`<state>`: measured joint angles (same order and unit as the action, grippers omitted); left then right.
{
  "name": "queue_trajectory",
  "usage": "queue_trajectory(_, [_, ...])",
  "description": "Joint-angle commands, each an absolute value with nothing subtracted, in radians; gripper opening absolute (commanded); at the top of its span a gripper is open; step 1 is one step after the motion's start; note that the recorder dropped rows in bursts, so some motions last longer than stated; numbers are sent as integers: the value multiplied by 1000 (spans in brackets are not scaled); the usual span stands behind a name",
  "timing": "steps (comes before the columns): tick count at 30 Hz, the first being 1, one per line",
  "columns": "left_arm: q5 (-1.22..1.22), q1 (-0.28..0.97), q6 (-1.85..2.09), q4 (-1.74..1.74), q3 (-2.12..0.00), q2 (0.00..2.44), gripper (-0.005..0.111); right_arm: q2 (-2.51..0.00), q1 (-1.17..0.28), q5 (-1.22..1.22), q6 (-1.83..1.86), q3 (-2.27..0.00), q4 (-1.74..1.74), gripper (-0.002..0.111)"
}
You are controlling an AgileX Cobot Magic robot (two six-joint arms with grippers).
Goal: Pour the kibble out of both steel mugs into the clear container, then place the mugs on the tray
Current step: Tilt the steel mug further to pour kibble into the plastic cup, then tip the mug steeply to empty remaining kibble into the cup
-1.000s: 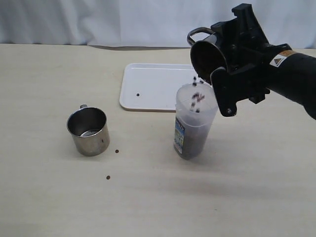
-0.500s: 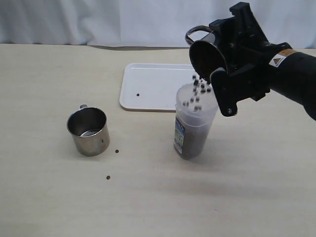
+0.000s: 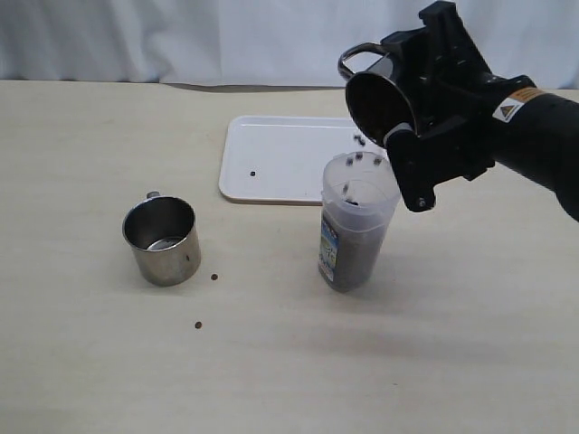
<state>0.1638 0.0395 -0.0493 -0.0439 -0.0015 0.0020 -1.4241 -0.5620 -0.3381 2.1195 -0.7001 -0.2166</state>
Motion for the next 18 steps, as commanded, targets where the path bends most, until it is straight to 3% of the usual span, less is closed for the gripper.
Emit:
queue_trajectory(1, [151, 46, -53, -44, 0, 0, 0, -1418, -561, -381, 2119, -704, -193, 5])
queue_trajectory(18, [151, 46, -53, -44, 0, 0, 0, -1418, -561, -368, 2119, -704, -185, 5])
